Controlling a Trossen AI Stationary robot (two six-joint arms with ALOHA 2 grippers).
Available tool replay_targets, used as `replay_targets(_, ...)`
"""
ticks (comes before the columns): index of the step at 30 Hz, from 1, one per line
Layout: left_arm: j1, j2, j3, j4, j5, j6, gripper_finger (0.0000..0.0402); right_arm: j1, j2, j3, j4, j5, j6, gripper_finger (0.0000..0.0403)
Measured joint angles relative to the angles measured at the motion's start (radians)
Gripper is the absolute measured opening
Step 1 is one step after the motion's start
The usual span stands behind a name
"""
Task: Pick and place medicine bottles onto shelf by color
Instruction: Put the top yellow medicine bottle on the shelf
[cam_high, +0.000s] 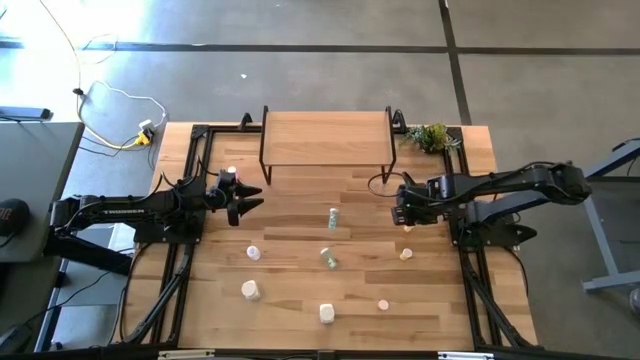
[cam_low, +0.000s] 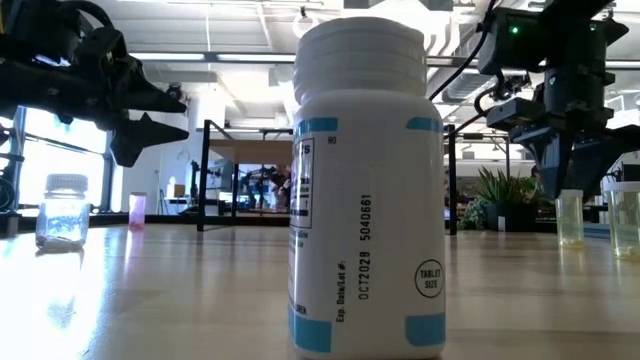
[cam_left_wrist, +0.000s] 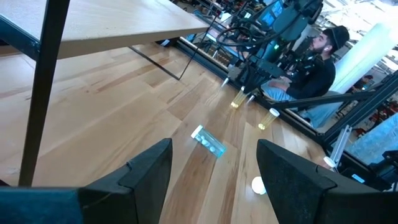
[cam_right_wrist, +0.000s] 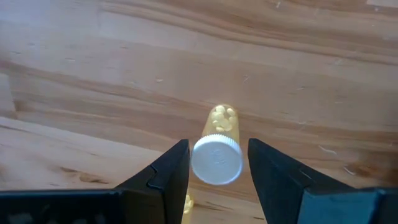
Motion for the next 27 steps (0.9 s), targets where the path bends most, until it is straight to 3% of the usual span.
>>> replay_targets(6,0.0,0.0,0.0,0.0,0.0,0.0,0.0225,0.0,0.016,0.0,0.001,-0.018,0.009,0.0149)
replay_targets(15,0.0,0.0,0.0,0.0,-0.003,0.0,0.0225,0.0,0.016,0.0,0.001,-0.027,0.008,0.0098)
replay_targets(22,0.0,0.0,0.0,0.0,-0.003,0.0,0.0225,0.0,0.017,0.007,0.009,-0.082,0.007,0.011)
replay_targets(27,0.0,0.0,0.0,0.001,-0.003,0.0,0.0225,0.011,0.017,0.104,0.013,-0.081,-0.003,0.0106)
